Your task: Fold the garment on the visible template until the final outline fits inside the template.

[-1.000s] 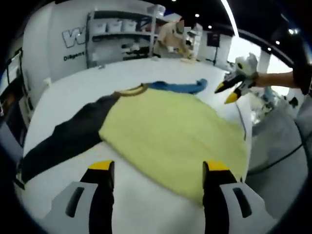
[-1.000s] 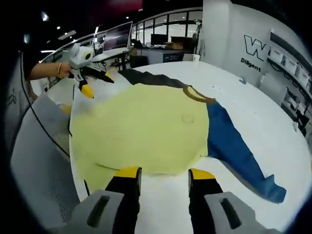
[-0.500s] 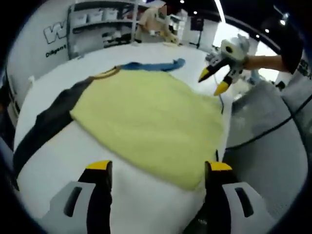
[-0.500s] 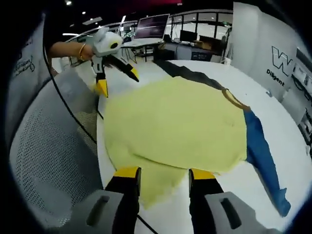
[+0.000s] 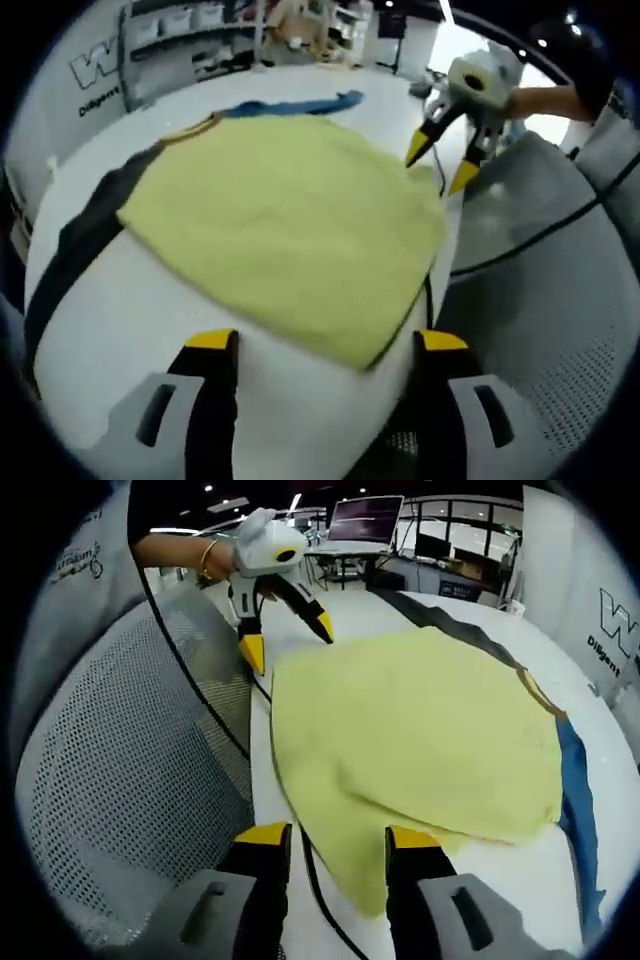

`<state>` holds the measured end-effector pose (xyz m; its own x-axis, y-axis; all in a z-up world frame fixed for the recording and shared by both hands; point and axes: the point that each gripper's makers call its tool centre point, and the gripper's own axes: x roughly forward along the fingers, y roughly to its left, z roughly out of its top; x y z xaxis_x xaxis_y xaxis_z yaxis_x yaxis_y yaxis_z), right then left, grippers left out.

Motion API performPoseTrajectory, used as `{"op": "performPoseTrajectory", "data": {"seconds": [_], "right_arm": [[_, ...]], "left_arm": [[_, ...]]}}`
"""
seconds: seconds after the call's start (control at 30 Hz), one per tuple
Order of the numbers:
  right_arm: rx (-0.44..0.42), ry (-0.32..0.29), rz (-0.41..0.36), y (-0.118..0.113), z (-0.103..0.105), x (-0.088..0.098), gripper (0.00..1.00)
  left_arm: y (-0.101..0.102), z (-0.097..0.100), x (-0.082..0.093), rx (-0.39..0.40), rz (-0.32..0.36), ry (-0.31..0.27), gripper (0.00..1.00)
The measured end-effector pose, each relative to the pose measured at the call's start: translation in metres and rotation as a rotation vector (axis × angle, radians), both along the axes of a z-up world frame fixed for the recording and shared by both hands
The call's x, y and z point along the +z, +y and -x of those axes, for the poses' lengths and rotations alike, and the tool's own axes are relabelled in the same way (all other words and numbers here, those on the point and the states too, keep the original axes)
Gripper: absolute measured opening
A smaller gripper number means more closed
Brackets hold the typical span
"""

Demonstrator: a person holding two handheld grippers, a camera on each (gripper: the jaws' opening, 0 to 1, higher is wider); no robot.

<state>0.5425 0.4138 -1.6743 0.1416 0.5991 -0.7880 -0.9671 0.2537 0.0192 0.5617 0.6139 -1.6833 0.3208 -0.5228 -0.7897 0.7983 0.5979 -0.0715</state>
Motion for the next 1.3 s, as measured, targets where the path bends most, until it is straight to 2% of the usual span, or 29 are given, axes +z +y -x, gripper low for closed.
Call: {"op": "performPoseTrajectory", "data": {"seconds": [0.03,0.1,0.17,0.23,0.3,0.33,0.4,0.5,0.63,0.73,0.8,0.97,1.0,1.1,1.2,1.23,1.3], "right_arm": [[-0.001,0.005,0.001,0.0,0.001,-0.001,0.25],[-0.007,0.009,0.005,0.003,0.004,-0.004,0.18],[-0.012,-0.002,0.015,0.002,0.004,-0.006,0.18],[-0.019,-0.004,0.013,0.002,0.003,-0.006,0.17],[-0.025,-0.009,0.002,0.003,0.003,-0.004,0.09],[-0.03,0.0,-0.007,0.004,0.005,-0.004,0.0],[-0.056,0.022,-0.023,0.004,0.005,-0.003,0.0],[-0.066,0.022,-0.034,0.003,0.003,-0.002,0.0],[-0.107,0.039,-0.06,0.003,0.0,0.003,0.0],[-0.191,0.009,-0.127,0.0,-0.021,0.019,0.0],[-0.261,0.008,-0.159,-0.005,-0.035,0.029,0.0],[-0.364,-0.008,-0.25,-0.011,-0.061,0.052,0.0],[-0.39,-0.027,-0.264,-0.016,-0.071,0.058,0.0],[-0.434,-0.047,-0.273,-0.025,-0.088,0.063,0.0],[-0.481,-0.062,-0.275,-0.031,-0.102,0.065,0.0],[-0.509,-0.068,-0.278,-0.036,-0.113,0.063,0.0],[-0.536,-0.074,-0.272,-0.037,-0.122,0.06,0.0]], "left_arm": [[0.0,0.0,0.0,0.001,-0.006,-0.002,0.61],[0.002,-0.003,-0.003,-0.007,-0.068,-0.033,0.57],[-0.004,-0.003,-0.003,-0.015,-0.079,-0.052,0.55],[-0.008,-0.003,-0.001,-0.009,-0.064,-0.046,0.53],[-0.017,-0.005,0.003,0.004,-0.053,-0.058,0.48],[-0.018,-0.005,0.003,0.005,-0.052,-0.059,0.42],[-0.018,-0.006,0.005,0.007,-0.044,-0.059,0.33],[-0.021,-0.011,0.004,0.016,-0.009,-0.042,0.24],[-0.024,-0.018,0.009,0.033,0.028,-0.054,0.12],[-0.027,-0.032,0.025,0.092,0.074,-0.09,0.04],[-0.029,-0.046,0.04,0.113,0.113,-0.126,0.03],[-0.035,-0.07,0.055,0.115,0.131,-0.155,0.03],[-0.036,-0.084,0.054,0.121,0.124,-0.158,0.03],[-0.047,-0.1,0.063,0.101,0.12,-0.176,0.03],[-0.053,-0.116,0.064,0.084,0.116,-0.184,0.03],[-0.056,-0.128,0.064,0.083,0.113,-0.189,0.03],[-0.059,-0.144,0.062,0.089,0.119,-0.177,0.04]]}}
